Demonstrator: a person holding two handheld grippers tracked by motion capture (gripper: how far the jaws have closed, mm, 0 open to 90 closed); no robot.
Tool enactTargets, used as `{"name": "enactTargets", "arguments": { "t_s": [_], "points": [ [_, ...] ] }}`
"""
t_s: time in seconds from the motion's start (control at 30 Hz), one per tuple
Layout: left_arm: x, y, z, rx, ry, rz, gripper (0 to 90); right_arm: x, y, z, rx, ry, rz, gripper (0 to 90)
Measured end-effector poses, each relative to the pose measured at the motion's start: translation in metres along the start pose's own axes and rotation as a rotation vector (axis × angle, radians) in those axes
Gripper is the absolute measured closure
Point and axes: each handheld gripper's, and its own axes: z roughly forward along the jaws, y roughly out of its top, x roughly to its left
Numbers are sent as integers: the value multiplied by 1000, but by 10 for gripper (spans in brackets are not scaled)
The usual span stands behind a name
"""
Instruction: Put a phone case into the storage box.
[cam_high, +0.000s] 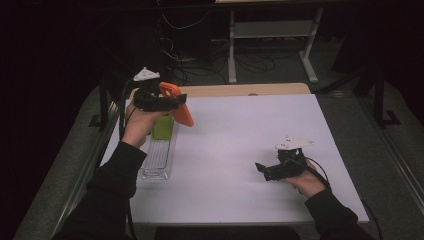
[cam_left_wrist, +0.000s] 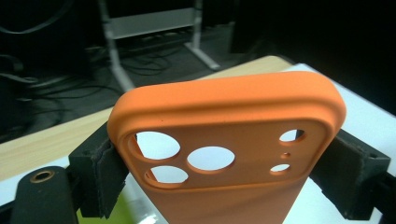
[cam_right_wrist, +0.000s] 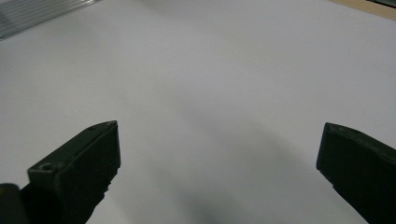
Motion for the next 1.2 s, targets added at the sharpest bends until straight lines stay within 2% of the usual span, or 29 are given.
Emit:
{"name": "enactTargets", "arguments": {
  "t_s": [0.13, 0.27, 0.43, 0.73, 0.87, 1.03, 1.07, 1.2],
  "points": [
    [17, -2, -8, 7, 84, -22, 138, -5, -3, -3, 6, -18, 7, 0],
    [31, -9, -10, 61, 159, -37, 138, -8, -5, -4, 1, -37, 1, 0],
    [36, -20, -12, 103, 209, -53, 138, -10, -5, -4, 3, -46, 4, 0],
    [40, -47, -4, 179, 256, -48, 137, -10, -4, -4, -5, -51, 6, 0],
    [42, -59, 3, 207, 269, -62, 137, -10, -4, -5, -5, -51, 6, 0],
    [40, -67, 12, 240, 288, -68, 136, -10, -4, -4, -6, -51, 3, 0],
    [41, -68, 13, 252, 287, -56, 136, -10, -4, -4, -7, -52, 3, 0],
    [40, -68, 21, 244, 304, -59, 134, -10, -4, -4, -8, -52, 2, 0]
  ]
}}
